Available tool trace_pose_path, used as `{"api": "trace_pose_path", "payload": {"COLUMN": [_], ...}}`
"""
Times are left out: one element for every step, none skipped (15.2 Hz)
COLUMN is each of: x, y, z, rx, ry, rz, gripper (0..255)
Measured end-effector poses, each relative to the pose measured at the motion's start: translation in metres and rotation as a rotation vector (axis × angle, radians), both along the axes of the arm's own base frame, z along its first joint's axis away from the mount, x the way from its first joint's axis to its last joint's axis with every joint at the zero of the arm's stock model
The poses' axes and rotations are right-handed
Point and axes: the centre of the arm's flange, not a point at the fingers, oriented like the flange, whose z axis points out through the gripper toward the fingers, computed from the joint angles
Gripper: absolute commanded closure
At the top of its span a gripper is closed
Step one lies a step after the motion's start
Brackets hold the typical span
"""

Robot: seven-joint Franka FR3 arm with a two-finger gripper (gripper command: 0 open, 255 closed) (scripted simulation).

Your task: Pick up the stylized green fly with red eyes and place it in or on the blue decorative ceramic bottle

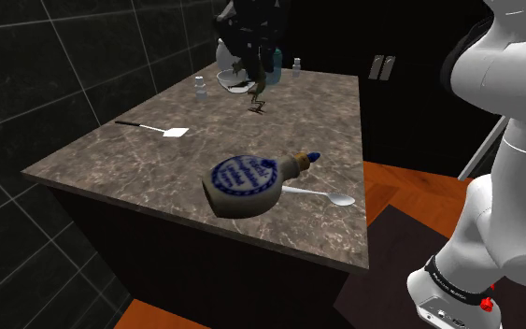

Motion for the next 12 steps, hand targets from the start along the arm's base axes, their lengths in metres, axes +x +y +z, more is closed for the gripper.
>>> {"api": "trace_pose_path", "payload": {"x": [0.0, -0.001, -0.001, -0.001, -0.001, -0.001, -0.001, 0.0, 0.0, -0.001, -0.001, 0.0], "y": [0.001, 0.0, 0.0, 0.0, 0.001, 0.002, 0.001, 0.001, 0.001, 0.001, 0.002, 0.002], "z": [-0.005, -0.01, -0.015, -0.021, -0.026, -0.032, -0.037, -0.042, -0.047, -0.052, -0.057, -0.063], "rx": [0.0, 0.001, 0.001, 0.001, 0.001, 0.001, 0.001, 0.001, 0.001, 0.001, 0.001, 0.001], "ry": [0.0, 0.0, 0.0, 0.0, -0.001, -0.001, 0.0, 0.0, 0.0, 0.0, 0.0, -0.001], "rz": [0.0, 0.0, -0.001, -0.001, -0.001, 0.0, -0.001, -0.001, -0.001, -0.001, -0.001, 0.0], "gripper": [255, 255, 255, 255, 255, 255, 255, 255, 255, 255, 255, 255]}}
